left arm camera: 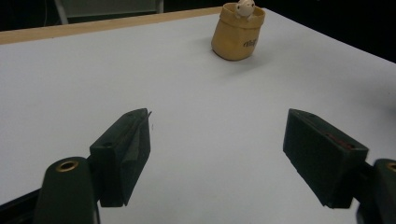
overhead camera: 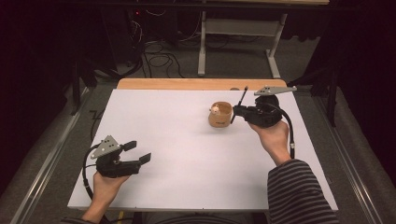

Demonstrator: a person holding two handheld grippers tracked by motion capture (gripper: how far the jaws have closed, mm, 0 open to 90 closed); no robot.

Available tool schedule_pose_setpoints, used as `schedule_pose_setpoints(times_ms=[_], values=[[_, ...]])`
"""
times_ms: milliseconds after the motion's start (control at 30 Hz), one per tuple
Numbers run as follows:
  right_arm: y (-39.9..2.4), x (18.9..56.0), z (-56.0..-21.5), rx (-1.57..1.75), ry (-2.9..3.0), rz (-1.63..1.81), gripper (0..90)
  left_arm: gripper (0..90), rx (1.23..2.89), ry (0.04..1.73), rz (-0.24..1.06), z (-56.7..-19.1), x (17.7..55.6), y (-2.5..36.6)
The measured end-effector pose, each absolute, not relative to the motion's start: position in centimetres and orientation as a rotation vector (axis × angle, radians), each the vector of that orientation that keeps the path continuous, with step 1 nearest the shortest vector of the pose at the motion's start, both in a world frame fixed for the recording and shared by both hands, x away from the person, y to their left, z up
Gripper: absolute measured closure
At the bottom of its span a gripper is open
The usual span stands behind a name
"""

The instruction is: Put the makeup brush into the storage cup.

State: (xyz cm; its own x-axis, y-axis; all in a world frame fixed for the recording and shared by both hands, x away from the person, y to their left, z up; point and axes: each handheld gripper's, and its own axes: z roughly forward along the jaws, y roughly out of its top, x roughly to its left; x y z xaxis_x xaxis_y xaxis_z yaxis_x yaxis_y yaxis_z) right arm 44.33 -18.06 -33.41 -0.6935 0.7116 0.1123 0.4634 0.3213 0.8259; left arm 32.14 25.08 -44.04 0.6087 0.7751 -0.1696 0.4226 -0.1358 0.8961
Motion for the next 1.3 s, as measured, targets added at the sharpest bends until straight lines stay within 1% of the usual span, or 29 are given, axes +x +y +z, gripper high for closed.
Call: schedule_pose_setpoints(times_ms=[333,1300], values=[[-17.7,45.2,-33.1,1.067,2.305,1.293,85.8,23.7,1.763,0.979,0.414,-44.0,32.1,25.1],[-17.1,47.9,-33.7,1.124,2.266,1.280,85.7,23.7,1.763,0.975,0.418,-44.0,32.1,25.1]])
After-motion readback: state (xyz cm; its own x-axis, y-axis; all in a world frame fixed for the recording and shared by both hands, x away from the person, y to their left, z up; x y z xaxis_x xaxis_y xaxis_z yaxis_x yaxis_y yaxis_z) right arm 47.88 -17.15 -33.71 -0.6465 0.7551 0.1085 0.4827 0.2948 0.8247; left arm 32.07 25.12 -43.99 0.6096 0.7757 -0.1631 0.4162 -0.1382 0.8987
